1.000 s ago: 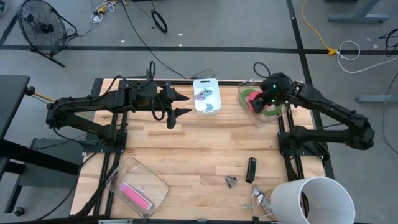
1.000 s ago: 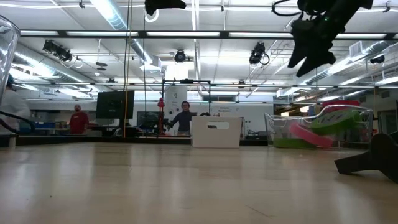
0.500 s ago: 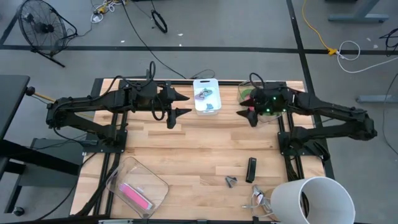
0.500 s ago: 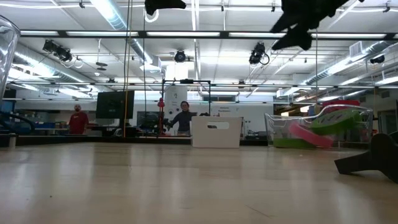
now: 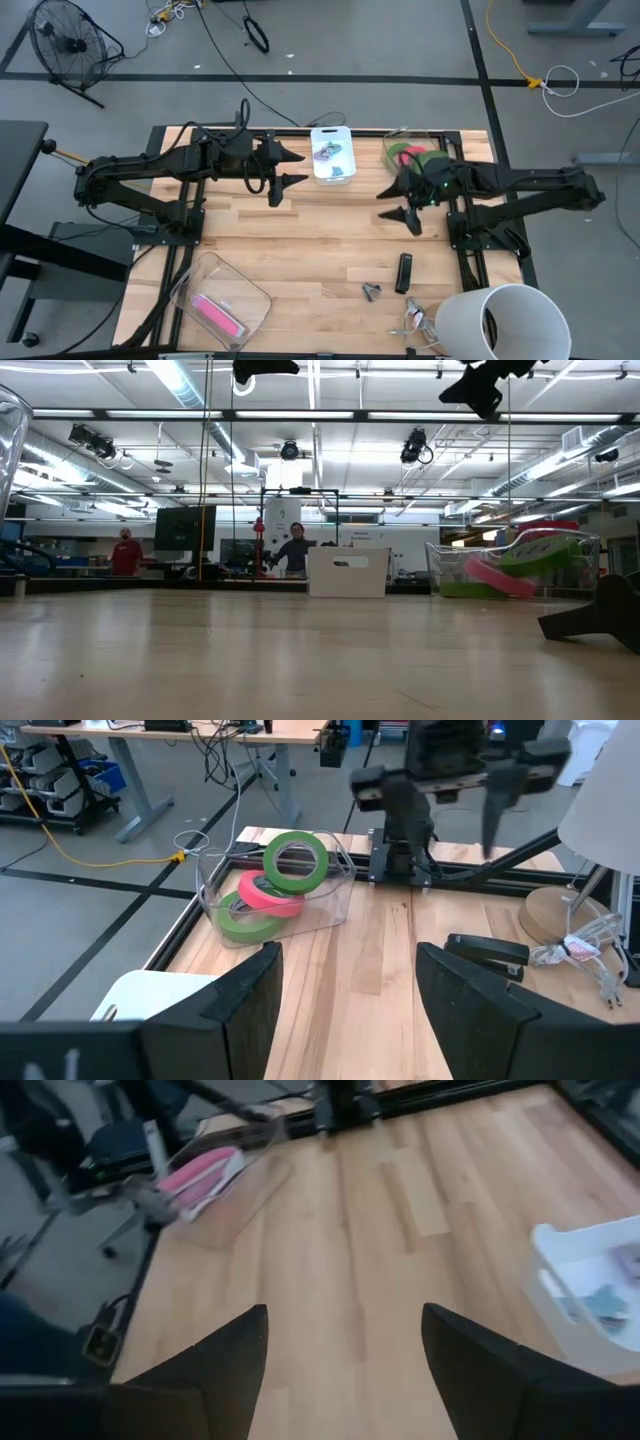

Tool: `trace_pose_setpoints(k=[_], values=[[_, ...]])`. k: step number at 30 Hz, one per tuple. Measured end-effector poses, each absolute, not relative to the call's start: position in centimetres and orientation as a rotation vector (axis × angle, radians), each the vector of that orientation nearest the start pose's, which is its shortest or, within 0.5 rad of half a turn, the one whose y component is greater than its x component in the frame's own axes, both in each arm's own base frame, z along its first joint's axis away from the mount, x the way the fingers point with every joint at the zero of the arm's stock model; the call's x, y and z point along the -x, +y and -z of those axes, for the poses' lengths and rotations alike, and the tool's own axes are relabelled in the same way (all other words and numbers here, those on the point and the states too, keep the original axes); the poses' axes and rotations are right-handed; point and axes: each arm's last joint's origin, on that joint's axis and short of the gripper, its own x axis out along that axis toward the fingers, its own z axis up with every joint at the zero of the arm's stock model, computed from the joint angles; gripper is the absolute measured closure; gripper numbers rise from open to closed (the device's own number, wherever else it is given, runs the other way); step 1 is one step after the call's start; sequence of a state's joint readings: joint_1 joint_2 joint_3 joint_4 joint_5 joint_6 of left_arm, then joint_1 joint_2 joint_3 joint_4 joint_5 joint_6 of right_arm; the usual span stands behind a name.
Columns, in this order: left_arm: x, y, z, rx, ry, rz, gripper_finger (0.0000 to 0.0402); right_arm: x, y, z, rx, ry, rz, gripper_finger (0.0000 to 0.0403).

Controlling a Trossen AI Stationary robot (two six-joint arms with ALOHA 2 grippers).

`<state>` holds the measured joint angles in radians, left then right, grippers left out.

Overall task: Pick and place Stapler, Stapler remover, tape
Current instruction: Put the black stapler into the bottom transparent bin

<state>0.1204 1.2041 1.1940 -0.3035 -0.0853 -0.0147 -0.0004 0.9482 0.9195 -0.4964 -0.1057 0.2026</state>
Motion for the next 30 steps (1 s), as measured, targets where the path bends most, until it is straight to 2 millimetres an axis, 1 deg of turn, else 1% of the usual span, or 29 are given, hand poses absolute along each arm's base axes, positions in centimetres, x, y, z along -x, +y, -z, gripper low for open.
trace_pose_setpoints(k=[7, 9, 14, 16, 22, 30], values=[[-26.1, 3.4, -37.8, 0.021, 0.313, -0.203, 0.017, -20.4, 1.8, -31.4, -0.194, 0.58, -0.103, 0.0142], [-26.1, 3.4, -37.8, 0.021, 0.314, -0.199, 0.017, -20.8, 2.3, -31.0, -0.151, 0.602, -0.132, 0.0142], [-26.1, 3.1, -37.6, 0.027, 0.326, -0.119, 0.017, -22.0, 3.4, -29.6, -0.03, 0.668, -0.205, 0.0142], [-26.0, 3.1, -37.5, 0.034, 0.339, -0.102, 0.017, -22.5, 3.8, -29.1, -0.008, 0.693, -0.22, 0.0142], [-26.0, 3.1, -37.4, 0.039, 0.35, -0.102, 0.017, -23.5, 4.0, -27.8, 0.01, 0.749, -0.201, 0.0142], [-26.0, 3.0, -37.4, 0.039, 0.35, -0.1, 0.017, -23.7, 4.1, -27.6, 0.109, 0.747, -0.239, 0.0142]])
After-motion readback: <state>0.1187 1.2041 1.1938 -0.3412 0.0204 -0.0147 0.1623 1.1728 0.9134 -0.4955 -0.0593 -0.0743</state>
